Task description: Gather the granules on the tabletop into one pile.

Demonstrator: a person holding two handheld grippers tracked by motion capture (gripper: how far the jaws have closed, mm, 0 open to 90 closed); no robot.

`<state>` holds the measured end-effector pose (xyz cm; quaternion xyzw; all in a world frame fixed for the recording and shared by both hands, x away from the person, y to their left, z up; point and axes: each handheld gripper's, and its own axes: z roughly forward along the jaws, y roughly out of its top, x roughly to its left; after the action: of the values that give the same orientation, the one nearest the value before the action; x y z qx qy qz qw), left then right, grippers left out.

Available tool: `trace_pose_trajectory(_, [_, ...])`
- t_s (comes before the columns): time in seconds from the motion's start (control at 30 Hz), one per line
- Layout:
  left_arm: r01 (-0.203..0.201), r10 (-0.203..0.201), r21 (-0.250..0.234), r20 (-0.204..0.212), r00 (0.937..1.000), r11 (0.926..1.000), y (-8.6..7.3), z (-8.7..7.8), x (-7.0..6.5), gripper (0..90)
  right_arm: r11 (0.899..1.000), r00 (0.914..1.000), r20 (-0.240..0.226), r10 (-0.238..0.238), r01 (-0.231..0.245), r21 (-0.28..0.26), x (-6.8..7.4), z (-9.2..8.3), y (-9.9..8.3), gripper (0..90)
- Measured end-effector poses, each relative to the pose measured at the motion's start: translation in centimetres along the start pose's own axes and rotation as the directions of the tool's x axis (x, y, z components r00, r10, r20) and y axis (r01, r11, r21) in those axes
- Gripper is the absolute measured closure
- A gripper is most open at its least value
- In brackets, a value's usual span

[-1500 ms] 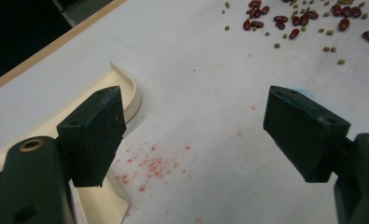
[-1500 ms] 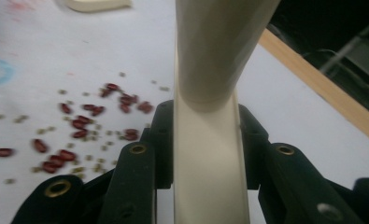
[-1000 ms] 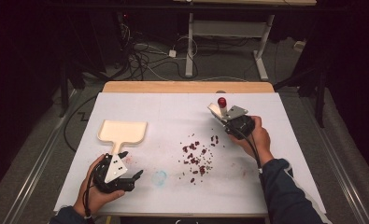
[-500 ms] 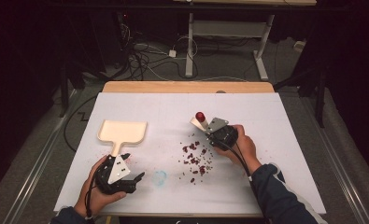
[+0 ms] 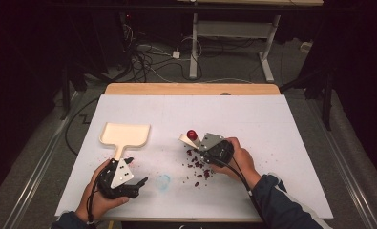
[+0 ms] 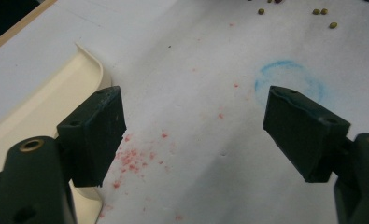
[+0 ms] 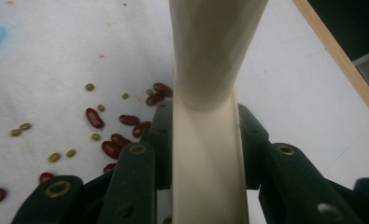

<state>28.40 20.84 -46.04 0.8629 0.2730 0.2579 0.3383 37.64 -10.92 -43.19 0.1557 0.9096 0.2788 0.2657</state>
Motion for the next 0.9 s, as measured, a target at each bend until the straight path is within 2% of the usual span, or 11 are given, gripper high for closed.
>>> trace_pose_trajectory(0.1, [0.0, 0.0, 0.0, 0.001, 1.0, 1.0, 0.0, 0.0, 0.0, 20.4, 1.0, 0.9994, 0.021, -0.026, 0.026, 0.002, -0.2, -0.5, -0.1, 67.6])
trace_pose_trajectory(0.13, [0.0, 0.0, 0.001, 0.002, 1.0, 1.0, 0.0, 0.0, 0.0, 20.3, 1.0, 0.9995, 0.033, 0.002, -0.001, -0.017, -0.4, -0.6, -0.1, 67.6])
trace_pose_trajectory(0.17, [0.0, 0.0, 0.001, 0.002, 1.0, 1.0, 0.0, 0.0, 0.0, 20.4, 1.0, 0.9995, 0.029, -0.012, 0.013, -0.019, -0.8, -0.9, -0.2, 67.6])
trace_pose_trajectory(0.33, [0.0, 0.0, 0.003, -0.001, 1.0, 1.0, 0.0, 0.0, 0.0, 20.4, 0.996, 0.9989, 0.045, 0.011, -0.007, -0.091, -1.8, -3.1, -0.2, 67.7])
trace_pose_trajectory(0.43, [0.004, -0.004, -0.001, -0.009, 1.0, 1.0, 0.0, -0.1, 0.1, 20.3, 0.988, 0.9988, -0.022, 0.044, -0.047, -0.15, -1.8, -5.1, 0.0, 67.6])
trace_pose_trajectory(0.53, [0.014, -0.014, -0.011, -0.02, 0.9997, 0.9998, -0.1, -0.4, 0.4, 20.4, 0.981, 0.9936, -0.106, 0.04, -0.059, -0.187, -1.1, -6.4, 0.1, 67.6])
trace_pose_trajectory(0.63, [0.023, -0.023, -0.015, -0.031, 0.9993, 0.9996, -0.1, -0.6, 0.7, 20.3, 0.974, 0.9735, -0.227, 0.026, -0.075, -0.211, 0.1, -7.3, 0.1, 67.6])
trace_pose_trajectory(0.73, [0.031, -0.032, -0.017, -0.036, 0.9988, 0.9994, -0.2, -0.7, 0.9, 20.4, 0.97, 0.9323, -0.361, 0.015, -0.1, -0.22, 1.7, -7.7, 0.0, 67.6])
trace_pose_trajectory(0.8, [0.041, -0.042, -0.02, -0.048, 0.998, 0.9989, -0.3, -0.9, 1.2, 20.3, 0.97, 0.9081, -0.419, 0.011, -0.111, -0.215, 2.5, -7.5, 0.0, 67.6])
trace_pose_trajectory(0.87, [0.046, -0.047, -0.024, -0.057, 0.9973, 0.9987, -0.4, -1.1, 1.4, 20.4, 0.972, 0.8741, -0.486, 0.012, -0.125, -0.201, 3.5, -6.9, 0.1, 67.6])
trace_pose_trajectory(0.9, [0.046, -0.047, -0.024, -0.057, 0.9973, 0.9987, -0.4, -1.1, 1.4, 20.3, 0.972, 0.8741, -0.486, 0.012, -0.125, -0.201, 3.5, -6.9, 0.1, 67.6])
